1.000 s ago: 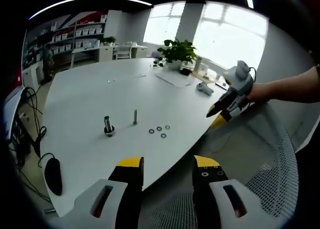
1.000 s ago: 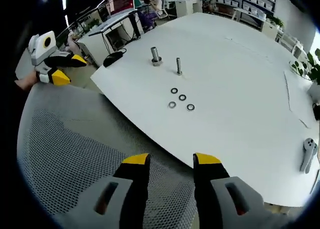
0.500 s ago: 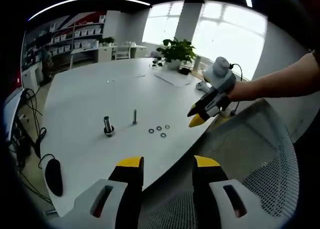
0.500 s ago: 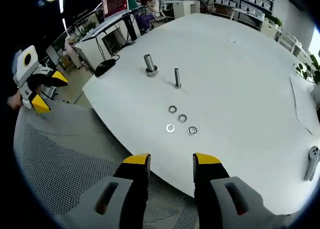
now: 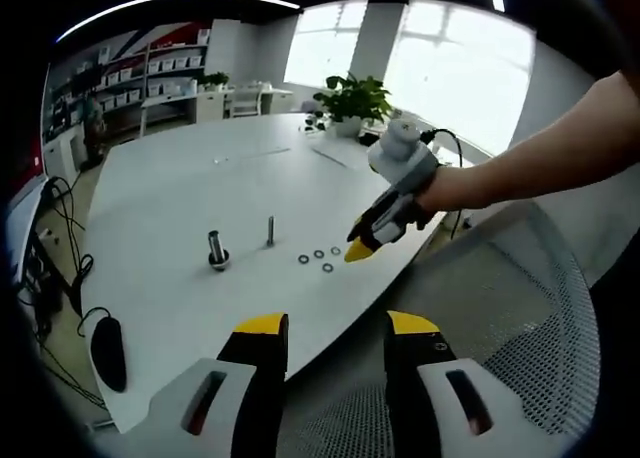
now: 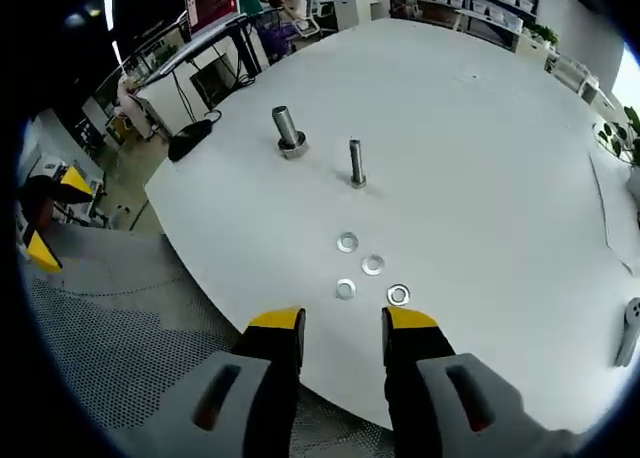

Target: Place the washer onto the threaded stud by aligning its center hole with the stud, sliding it down to the base, and recovering from edge contact or off-axis alignment until the washer reaches the visible bottom stop.

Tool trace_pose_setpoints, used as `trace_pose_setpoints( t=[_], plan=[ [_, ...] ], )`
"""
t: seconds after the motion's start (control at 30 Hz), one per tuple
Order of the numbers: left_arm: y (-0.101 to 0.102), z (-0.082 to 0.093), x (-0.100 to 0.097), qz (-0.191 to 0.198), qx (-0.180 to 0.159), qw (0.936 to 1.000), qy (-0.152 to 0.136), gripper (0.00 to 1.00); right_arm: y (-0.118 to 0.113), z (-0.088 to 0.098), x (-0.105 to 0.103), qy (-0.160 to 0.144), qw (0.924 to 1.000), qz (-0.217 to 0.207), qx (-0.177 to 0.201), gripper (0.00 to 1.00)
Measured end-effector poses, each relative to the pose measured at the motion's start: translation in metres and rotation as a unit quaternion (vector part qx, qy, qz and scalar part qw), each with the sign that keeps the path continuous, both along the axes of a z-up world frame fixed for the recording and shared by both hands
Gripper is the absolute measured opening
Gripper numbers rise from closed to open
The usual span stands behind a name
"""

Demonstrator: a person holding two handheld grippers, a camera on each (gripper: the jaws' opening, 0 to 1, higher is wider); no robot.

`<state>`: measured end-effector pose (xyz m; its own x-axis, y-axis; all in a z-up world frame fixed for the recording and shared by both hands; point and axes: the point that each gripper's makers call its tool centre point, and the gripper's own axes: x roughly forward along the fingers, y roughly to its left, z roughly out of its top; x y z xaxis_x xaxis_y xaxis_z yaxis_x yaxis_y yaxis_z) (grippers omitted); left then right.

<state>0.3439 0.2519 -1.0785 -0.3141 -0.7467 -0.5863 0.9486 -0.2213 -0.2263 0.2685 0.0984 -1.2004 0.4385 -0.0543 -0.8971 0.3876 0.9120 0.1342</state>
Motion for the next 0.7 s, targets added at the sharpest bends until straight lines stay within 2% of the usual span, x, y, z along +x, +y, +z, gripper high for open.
trace_pose_setpoints(
  t=[0.17,0.2,0.23,0.3,0.43,0.53,0.7],
  plan=[
    [0.000,-0.002,0.001,0.002,0.003,1.0000,-0.002,0.35,0.002,-0.016,0.000,0.016,0.9998,0.005,0.010,0.30],
    [0.000,-0.002,0.001,0.002,0.003,1.0000,-0.001,0.35,-0.004,-0.026,-0.005,0.030,0.9995,0.002,0.006,0.29],
    [0.001,-0.002,0.001,0.002,0.004,1.0000,-0.002,0.35,-0.008,-0.029,-0.010,0.045,0.9990,0.002,-0.003,0.29],
    [0.001,-0.003,0.001,0.001,0.006,1.0000,-0.002,0.35,-0.014,-0.022,-0.010,0.048,0.9986,0.004,-0.020,0.28],
    [0.001,-0.003,0.000,0.000,0.008,1.0000,-0.002,0.35,-0.037,-0.030,-0.019,0.063,0.9970,-0.009,-0.045,0.26],
    [0.001,-0.003,0.001,0.002,0.008,1.0000,-0.001,0.35,-0.034,-0.029,-0.019,0.067,0.9969,-0.034,-0.025,0.26],
    [0.001,-0.002,0.000,0.002,0.008,1.0000,0.000,0.35,-0.039,-0.033,-0.015,0.074,0.9966,-0.023,-0.027,0.25]
  ],
)
